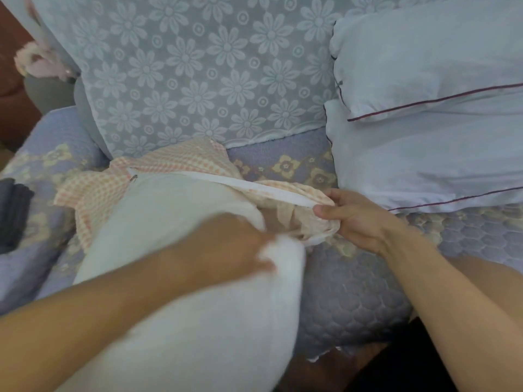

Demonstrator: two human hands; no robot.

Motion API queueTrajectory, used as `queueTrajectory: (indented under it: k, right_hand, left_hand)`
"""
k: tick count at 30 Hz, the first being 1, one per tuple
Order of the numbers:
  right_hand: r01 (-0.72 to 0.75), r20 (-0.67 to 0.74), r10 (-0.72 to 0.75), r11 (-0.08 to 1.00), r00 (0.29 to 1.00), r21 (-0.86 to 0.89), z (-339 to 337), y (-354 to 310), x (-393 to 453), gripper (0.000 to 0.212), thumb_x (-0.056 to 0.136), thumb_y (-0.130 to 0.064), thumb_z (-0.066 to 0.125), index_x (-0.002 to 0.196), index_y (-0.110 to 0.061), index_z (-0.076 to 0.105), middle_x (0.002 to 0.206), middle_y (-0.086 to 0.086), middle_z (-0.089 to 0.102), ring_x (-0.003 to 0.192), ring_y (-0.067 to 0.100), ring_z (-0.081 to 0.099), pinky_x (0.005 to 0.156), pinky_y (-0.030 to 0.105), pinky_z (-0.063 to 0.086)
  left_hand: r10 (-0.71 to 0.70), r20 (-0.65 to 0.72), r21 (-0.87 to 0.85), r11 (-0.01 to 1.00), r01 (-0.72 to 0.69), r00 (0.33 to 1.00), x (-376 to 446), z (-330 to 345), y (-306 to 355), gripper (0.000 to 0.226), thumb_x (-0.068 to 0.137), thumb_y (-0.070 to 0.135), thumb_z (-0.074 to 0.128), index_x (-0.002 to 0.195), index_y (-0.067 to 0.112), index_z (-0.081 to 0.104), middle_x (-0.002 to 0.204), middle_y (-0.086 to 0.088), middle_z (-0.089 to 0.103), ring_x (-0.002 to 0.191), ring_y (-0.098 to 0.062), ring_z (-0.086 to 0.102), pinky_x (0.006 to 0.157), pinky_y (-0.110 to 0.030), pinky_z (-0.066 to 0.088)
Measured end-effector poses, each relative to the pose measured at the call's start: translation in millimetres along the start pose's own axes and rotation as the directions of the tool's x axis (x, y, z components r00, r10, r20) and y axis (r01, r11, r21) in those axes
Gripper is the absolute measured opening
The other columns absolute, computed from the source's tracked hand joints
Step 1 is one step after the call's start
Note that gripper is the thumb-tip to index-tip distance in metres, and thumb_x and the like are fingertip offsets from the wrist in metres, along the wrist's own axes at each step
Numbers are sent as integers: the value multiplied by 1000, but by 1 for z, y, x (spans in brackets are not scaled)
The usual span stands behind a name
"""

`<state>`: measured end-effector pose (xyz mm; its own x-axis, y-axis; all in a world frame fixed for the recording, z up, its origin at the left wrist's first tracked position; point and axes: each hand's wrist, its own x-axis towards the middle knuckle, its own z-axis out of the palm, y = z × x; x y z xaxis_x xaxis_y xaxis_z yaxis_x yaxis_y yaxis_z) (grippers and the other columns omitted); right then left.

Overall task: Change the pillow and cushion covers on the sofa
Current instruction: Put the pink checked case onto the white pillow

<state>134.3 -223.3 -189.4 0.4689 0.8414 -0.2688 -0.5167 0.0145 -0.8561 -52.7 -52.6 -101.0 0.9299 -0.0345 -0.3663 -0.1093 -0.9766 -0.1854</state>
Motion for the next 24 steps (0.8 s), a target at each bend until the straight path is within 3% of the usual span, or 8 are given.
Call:
queueTrajectory:
  k: [2,3,7,11,15,19,22,24]
  right_hand:
    - [59,-84,-69,992,994,-111,12,5,1,49,72,-11,85,115,-1,65,114,19,71,102,29,66,91,36,53]
    - [85,-123,-104,984,987,-157,20,8,1,38,75,-10,83,109,-5,68,107,15,74,98,27,67,93,39,53]
    - [143,-197,-188,964,962,-223,48,15,-6,26,80,-13,82,101,-4,70,99,16,75,88,25,69,86,44,55]
    - [162,-243,-244,936,939,-314,57,20,-25,8,89,-5,72,93,-8,66,78,3,71,66,15,61,51,24,50]
    - [140,-240,-245,913,939,-383,56,24,-34,11,87,-5,74,95,-5,67,87,9,73,74,11,63,66,25,51]
    - [71,-359,-334,811,871,-581,45,23,-25,11,88,-10,72,90,-10,61,85,7,66,74,14,57,65,28,46]
    - [31,-317,-277,795,907,-606,43,20,-19,14,89,-11,70,96,-7,59,94,16,66,78,17,55,68,31,45]
    - [27,-276,-265,764,924,-644,48,21,-20,15,88,-11,71,92,-5,58,85,12,64,72,14,53,62,23,44]
  left_hand:
    - [-327,0,-64,943,326,945,-12,-10,-43,66,87,82,37,138,42,45,133,7,62,120,-21,58,96,-35,45]
    - [-380,-16,-97,921,377,925,-15,-10,-48,67,82,86,39,132,42,47,128,8,64,116,-20,60,90,-35,45]
    - [-258,-130,-104,964,246,957,-11,9,-9,64,77,89,45,115,38,46,113,9,67,105,-22,63,77,-34,34]
    - [-367,-231,-242,918,312,901,-2,16,-2,70,76,89,46,124,39,45,119,8,68,111,-21,62,80,-34,35]
    - [-364,-327,-287,917,275,872,0,25,5,64,79,83,51,122,36,50,118,8,69,109,-19,63,86,-35,42]
    - [-405,-406,-323,902,286,819,-11,30,1,50,80,75,61,91,32,37,88,6,68,84,-23,63,66,-33,30]
    - [-376,-521,-269,924,271,766,-18,41,-2,52,74,72,69,82,31,37,67,8,62,58,-19,55,56,-28,29]
    - [-350,-581,-231,937,264,735,-19,46,-4,50,72,70,73,77,28,48,62,9,61,53,-17,54,55,-25,31]
